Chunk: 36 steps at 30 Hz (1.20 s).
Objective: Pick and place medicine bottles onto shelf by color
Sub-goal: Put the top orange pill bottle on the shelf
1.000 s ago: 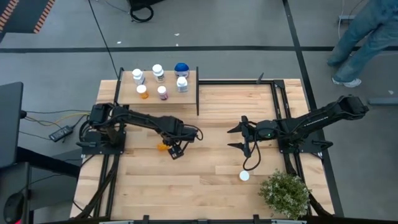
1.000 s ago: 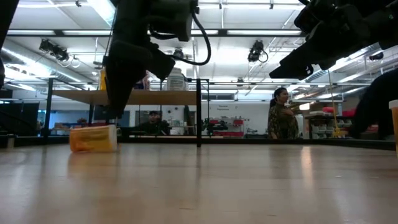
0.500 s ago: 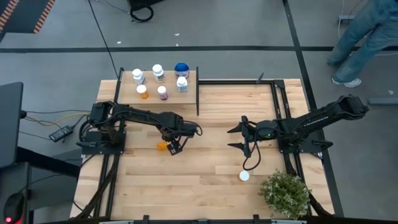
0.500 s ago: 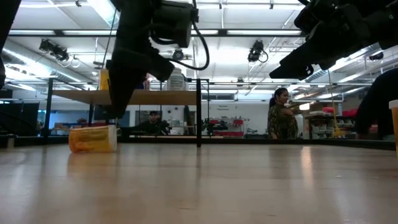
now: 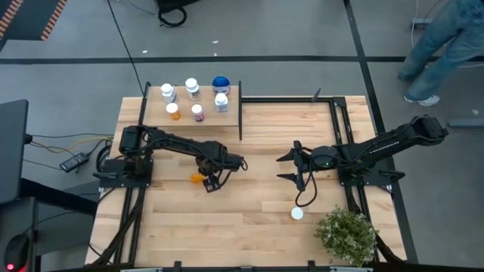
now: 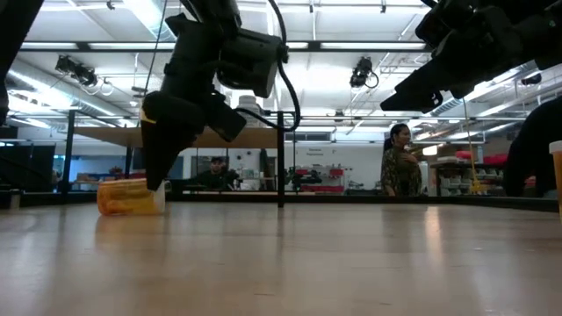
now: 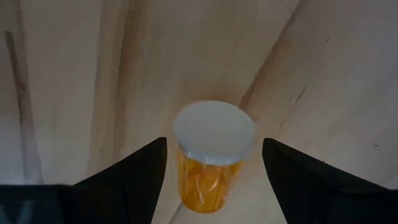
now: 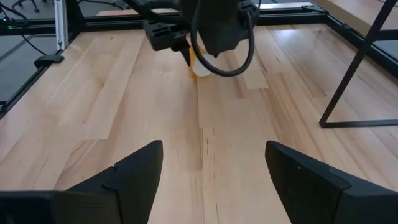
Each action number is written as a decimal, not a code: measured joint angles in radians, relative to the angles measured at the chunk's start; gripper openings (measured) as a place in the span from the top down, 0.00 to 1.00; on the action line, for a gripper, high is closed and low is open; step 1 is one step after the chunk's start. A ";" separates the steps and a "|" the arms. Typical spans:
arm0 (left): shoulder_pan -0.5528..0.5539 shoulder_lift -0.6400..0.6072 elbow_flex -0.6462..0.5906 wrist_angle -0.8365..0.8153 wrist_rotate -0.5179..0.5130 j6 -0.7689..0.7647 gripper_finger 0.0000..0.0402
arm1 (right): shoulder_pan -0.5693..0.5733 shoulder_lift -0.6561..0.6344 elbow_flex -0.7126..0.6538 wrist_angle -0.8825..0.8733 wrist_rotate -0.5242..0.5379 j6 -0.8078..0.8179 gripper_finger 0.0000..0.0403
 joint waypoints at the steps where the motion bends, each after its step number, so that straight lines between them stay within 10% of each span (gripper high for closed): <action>1: 0.000 -0.001 0.000 0.002 0.000 0.000 0.32 | 0.000 0.000 0.000 0.000 0.000 0.000 0.28; 36: -0.002 -0.042 0.002 -0.055 -0.063 0.010 0.45 | 0.000 0.000 0.000 -0.018 0.000 0.008 0.28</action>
